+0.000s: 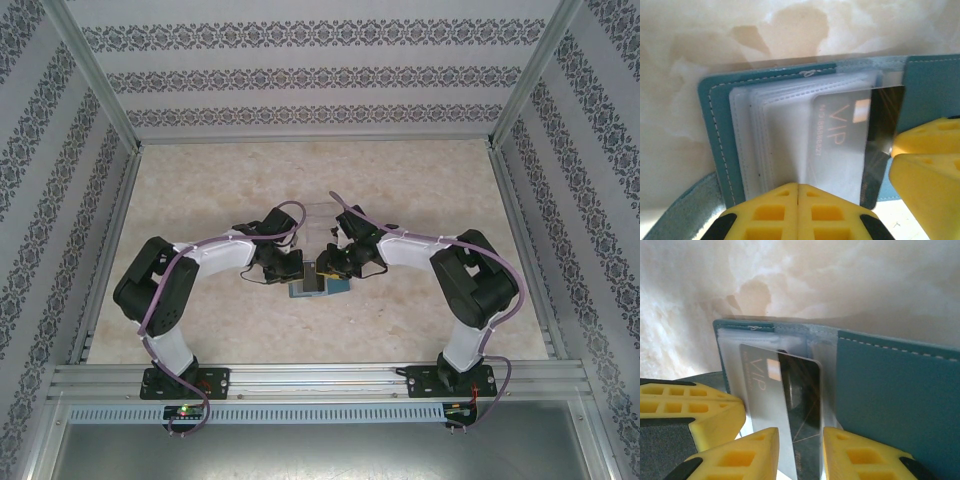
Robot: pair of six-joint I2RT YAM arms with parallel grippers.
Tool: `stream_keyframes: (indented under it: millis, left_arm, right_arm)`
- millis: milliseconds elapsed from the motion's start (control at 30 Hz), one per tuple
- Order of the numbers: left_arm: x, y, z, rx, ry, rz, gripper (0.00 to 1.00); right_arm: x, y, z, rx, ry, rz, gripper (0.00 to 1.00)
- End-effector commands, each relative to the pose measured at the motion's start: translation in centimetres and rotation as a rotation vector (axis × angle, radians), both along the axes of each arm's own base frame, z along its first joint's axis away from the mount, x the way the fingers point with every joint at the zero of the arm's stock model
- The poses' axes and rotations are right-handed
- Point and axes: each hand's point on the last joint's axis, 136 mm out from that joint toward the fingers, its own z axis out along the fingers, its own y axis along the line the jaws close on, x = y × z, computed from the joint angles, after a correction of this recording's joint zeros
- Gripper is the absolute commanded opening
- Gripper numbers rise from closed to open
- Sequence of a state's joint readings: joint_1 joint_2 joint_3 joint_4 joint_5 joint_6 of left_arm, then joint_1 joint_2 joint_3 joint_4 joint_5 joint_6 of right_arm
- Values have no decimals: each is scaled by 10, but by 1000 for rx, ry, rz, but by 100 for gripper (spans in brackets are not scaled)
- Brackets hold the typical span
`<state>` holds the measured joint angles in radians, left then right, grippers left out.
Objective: Take the credit cards out of the card holder
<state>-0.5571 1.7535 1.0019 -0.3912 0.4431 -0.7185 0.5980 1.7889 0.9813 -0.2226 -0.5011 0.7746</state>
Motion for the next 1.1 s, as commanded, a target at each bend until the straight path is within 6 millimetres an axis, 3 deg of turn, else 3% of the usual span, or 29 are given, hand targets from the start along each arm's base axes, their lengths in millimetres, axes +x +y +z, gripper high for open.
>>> stream_keyframes:
  millis: [0,533,1067]
  left_arm:
    - [-6,2,-10,41,30,-25,6]
    - [-13,8,-25,81,65,-35,6]
    - [-14,10,-22,87,56,-35,6]
  right_arm:
    - [1,-5,-7,-40,7,12,31]
    - [2,13,-3,66,22,36,28]
    - [3,-19,3,-38,-25,2,15]
